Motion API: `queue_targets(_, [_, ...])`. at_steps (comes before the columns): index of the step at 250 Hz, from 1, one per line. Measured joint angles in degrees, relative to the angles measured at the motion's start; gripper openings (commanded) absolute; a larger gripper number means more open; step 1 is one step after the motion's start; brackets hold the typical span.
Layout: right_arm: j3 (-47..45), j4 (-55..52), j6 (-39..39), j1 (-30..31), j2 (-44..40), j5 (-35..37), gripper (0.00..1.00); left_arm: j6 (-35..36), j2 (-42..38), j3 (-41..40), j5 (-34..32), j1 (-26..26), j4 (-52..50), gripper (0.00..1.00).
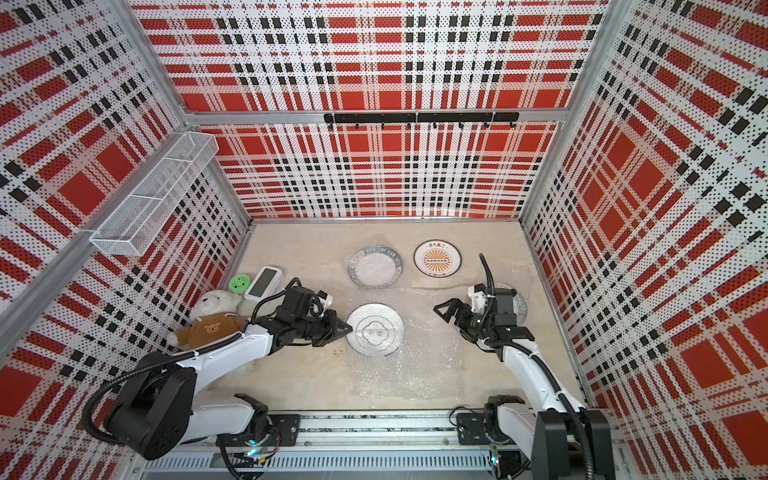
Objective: Unpack dinner plates from bubble wrap
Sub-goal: Place the bubble wrap at the center of the board, then unwrap the bubble wrap.
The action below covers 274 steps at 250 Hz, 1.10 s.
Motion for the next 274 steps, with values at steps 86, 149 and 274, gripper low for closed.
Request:
queue_targets(86, [-0.2, -3.6, -2.8, 0.0, -0.7, 4.2, 0.47, 0.9, 4.9, -6.1, 0.0, -0.2, 12.6, 0.00])
queue_targets(149, [0.2, -3.9, -3.8, 0.0, -0.1, 6.0, 0.00, 1.0, 9.0, -7.3, 0.8, -0.2, 18.6, 0.00])
queue_targets(274, [14.5, -12.6, -5.5, 0.0, -4.7, 10.1, 0.00, -1.5, 15.5, -6.8, -0.7, -6.3, 28.4, 0.00])
